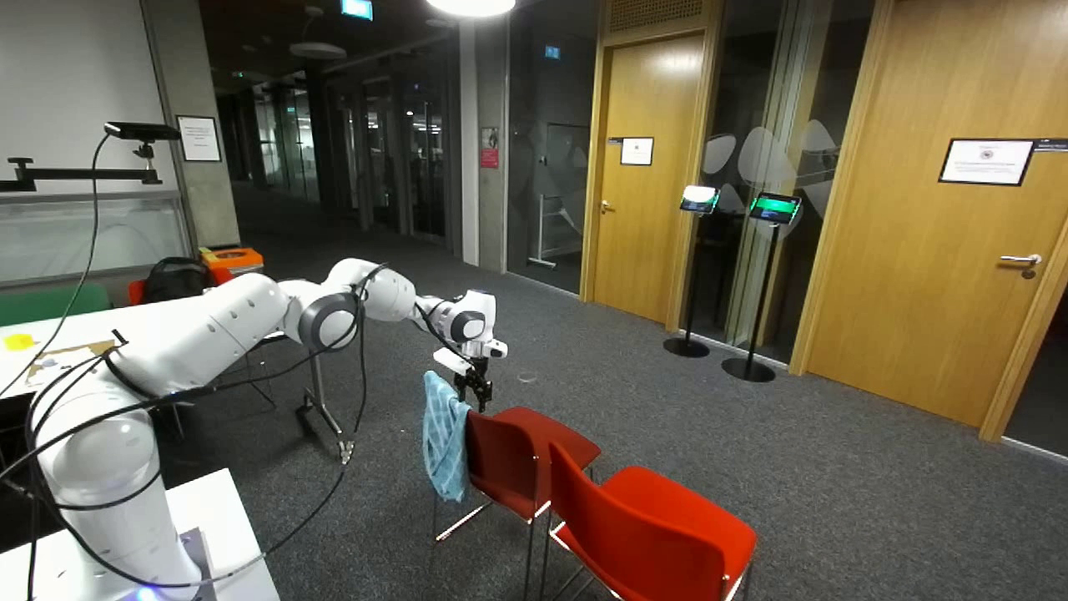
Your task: Move the cloth
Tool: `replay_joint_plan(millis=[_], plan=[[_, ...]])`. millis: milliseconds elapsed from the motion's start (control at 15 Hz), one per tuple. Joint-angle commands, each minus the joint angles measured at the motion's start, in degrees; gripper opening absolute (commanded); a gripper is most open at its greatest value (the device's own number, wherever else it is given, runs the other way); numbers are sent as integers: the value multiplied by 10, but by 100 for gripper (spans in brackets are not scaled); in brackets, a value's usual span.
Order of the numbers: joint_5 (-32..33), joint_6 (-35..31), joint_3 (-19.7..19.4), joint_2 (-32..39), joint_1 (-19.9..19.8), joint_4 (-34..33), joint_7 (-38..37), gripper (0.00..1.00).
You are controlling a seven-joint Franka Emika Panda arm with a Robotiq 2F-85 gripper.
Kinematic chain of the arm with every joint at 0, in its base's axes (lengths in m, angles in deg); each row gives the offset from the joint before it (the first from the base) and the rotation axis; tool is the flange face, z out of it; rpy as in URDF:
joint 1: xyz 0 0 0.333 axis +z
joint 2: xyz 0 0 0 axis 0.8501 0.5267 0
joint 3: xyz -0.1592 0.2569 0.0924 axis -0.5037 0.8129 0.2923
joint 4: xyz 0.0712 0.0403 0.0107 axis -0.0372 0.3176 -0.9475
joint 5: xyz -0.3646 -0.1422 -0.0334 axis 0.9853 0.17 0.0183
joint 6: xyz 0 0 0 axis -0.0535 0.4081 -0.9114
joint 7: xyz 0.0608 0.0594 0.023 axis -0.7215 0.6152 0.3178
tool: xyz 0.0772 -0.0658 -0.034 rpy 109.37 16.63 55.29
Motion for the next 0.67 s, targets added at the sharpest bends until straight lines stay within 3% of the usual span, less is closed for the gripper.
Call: replay_joint_plan(millis=[0, 533, 600], plan=[[-12, 28, 2, 14, -5, -35, 22, 62], [-14, 27, 3, 13, -9, -38, 23, 1], [-14, 26, 3, 12, -9, -38, 23, 0]])
